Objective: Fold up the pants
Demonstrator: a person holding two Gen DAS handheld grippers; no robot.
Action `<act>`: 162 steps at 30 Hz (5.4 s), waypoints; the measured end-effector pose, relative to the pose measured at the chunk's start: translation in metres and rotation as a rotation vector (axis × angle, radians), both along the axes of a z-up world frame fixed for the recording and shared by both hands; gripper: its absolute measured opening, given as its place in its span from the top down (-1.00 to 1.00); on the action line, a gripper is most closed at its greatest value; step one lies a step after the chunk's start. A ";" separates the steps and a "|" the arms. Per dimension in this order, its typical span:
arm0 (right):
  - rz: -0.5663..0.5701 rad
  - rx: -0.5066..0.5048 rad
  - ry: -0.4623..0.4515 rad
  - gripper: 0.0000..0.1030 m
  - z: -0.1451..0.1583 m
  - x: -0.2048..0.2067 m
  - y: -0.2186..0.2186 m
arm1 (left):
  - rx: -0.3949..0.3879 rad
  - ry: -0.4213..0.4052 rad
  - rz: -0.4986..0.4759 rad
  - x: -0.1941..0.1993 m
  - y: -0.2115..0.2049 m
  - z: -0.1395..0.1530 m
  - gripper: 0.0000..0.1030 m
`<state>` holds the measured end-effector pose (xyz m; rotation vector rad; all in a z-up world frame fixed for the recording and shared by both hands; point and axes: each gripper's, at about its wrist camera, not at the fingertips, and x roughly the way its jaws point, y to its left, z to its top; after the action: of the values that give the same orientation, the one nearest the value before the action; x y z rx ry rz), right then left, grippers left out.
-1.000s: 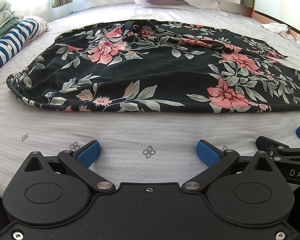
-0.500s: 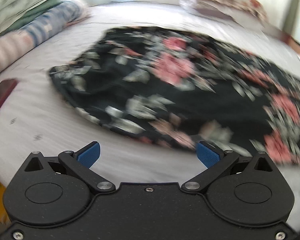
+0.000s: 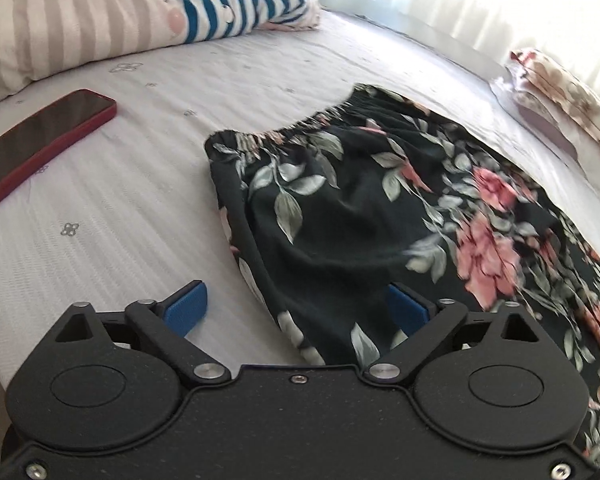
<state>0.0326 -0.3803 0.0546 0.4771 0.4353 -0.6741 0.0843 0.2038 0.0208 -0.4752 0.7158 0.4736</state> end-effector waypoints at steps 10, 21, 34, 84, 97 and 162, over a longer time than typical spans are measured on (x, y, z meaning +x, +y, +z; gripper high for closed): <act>0.038 0.065 0.062 -0.67 -0.007 0.033 -0.027 | 0.093 0.005 0.066 0.018 0.007 -0.010 -0.41; 0.029 -0.039 0.139 -0.56 -0.014 0.059 -0.022 | 0.136 -0.006 0.069 0.032 0.015 -0.019 -0.44; 0.031 0.033 0.094 0.96 -0.002 0.050 -0.049 | 0.110 -0.026 0.121 0.011 0.029 -0.004 0.96; 0.001 -0.045 0.134 0.95 0.022 0.035 -0.085 | 0.309 -0.013 0.118 -0.018 0.024 0.040 0.96; -0.017 -0.012 0.144 0.95 0.017 -0.008 -0.096 | 0.322 0.023 0.127 -0.071 0.033 0.041 0.94; 0.162 0.243 0.210 -0.71 0.011 0.474 -0.064 | 0.071 0.163 0.084 0.301 0.054 0.002 0.08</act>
<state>0.5067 -0.4448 0.0656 0.5955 0.7514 -0.5183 0.3854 0.2581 0.0233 -0.4038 0.8353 0.6201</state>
